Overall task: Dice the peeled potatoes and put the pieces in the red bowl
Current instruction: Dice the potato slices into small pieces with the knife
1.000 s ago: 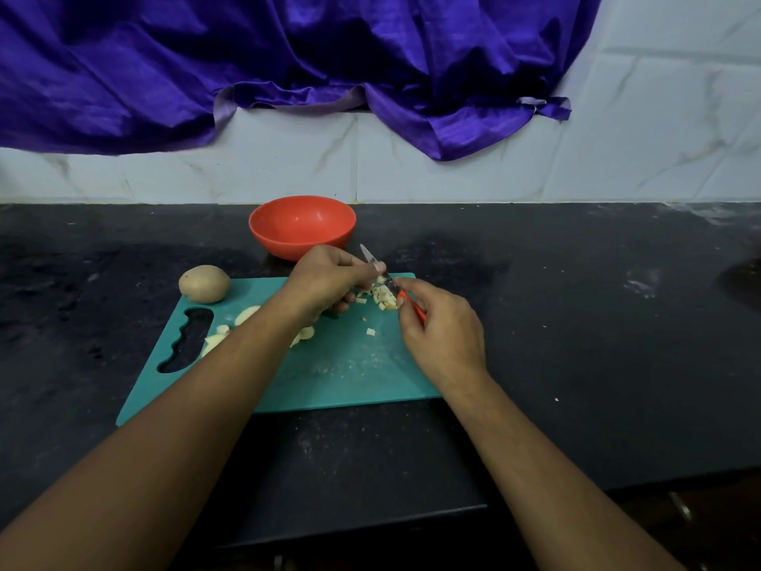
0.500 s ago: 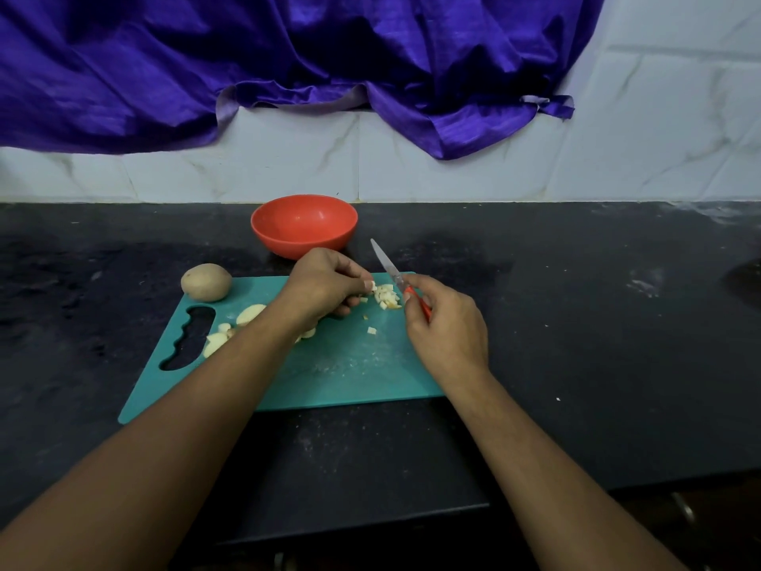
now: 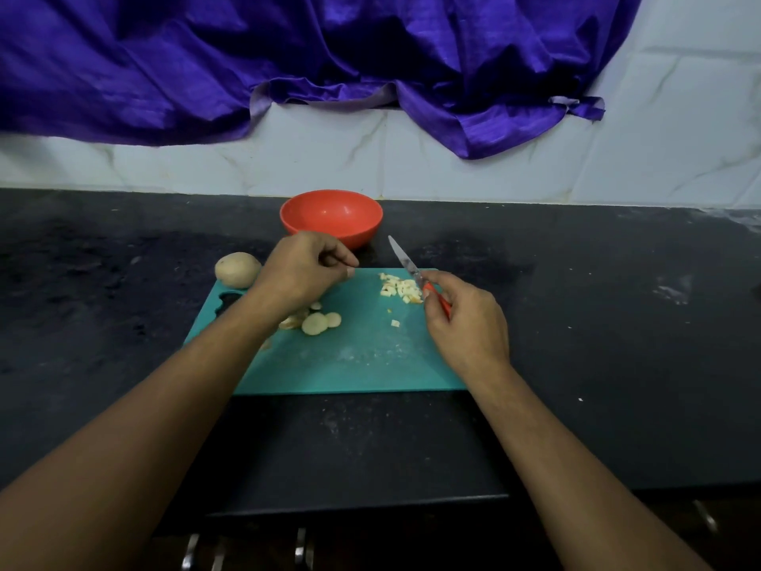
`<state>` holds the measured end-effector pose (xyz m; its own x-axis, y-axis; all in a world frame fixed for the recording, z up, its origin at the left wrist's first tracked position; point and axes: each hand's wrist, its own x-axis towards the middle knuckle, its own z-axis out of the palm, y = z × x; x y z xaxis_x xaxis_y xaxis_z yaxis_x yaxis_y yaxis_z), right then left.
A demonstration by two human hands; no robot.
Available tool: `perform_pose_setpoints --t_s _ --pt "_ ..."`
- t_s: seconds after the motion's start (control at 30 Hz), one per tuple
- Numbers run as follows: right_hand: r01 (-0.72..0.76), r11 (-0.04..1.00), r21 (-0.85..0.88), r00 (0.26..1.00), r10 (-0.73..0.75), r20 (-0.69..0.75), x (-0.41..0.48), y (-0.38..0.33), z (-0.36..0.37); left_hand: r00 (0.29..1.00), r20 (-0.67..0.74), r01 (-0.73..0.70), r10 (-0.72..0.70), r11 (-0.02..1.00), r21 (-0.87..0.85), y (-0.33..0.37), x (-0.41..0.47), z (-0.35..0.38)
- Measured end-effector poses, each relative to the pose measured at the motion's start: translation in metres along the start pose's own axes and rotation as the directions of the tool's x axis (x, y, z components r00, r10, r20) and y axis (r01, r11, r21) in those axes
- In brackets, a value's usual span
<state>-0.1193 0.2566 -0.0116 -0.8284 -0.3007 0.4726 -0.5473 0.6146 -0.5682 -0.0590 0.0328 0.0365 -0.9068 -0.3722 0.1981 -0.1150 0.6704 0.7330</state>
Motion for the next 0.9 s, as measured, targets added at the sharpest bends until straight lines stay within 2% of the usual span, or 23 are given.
perform_pose_setpoints --t_s 0.17,0.27,0.47,0.77,0.9 --pt "0.128 0.987 -0.100 0.992 -0.126 0.017 -0.004 -0.007 0.001 1.000 0.016 -0.025 0.024 0.996 0.086 -0.016 -0.019 -0.019" --pt "0.220 0.958 -0.182 0.975 -0.211 0.067 -0.009 -0.012 0.000 0.996 0.079 -0.062 0.049 0.983 0.174 -0.018 -0.033 -0.022" --pt "0.270 0.943 -0.194 0.961 -0.252 0.113 -0.016 -0.019 0.001 0.978 0.198 -0.143 0.061 0.891 0.432 -0.013 -0.043 -0.019" --pt "0.269 0.937 -0.221 0.960 -0.242 0.143 -0.013 -0.019 -0.001 0.976 0.190 -0.186 0.110 0.874 0.449 -0.007 -0.036 -0.009" --pt "0.297 0.914 -0.275 0.951 -0.257 0.174 -0.003 -0.013 0.000 0.966 0.233 -0.199 0.114 0.903 0.380 -0.003 -0.028 -0.004"
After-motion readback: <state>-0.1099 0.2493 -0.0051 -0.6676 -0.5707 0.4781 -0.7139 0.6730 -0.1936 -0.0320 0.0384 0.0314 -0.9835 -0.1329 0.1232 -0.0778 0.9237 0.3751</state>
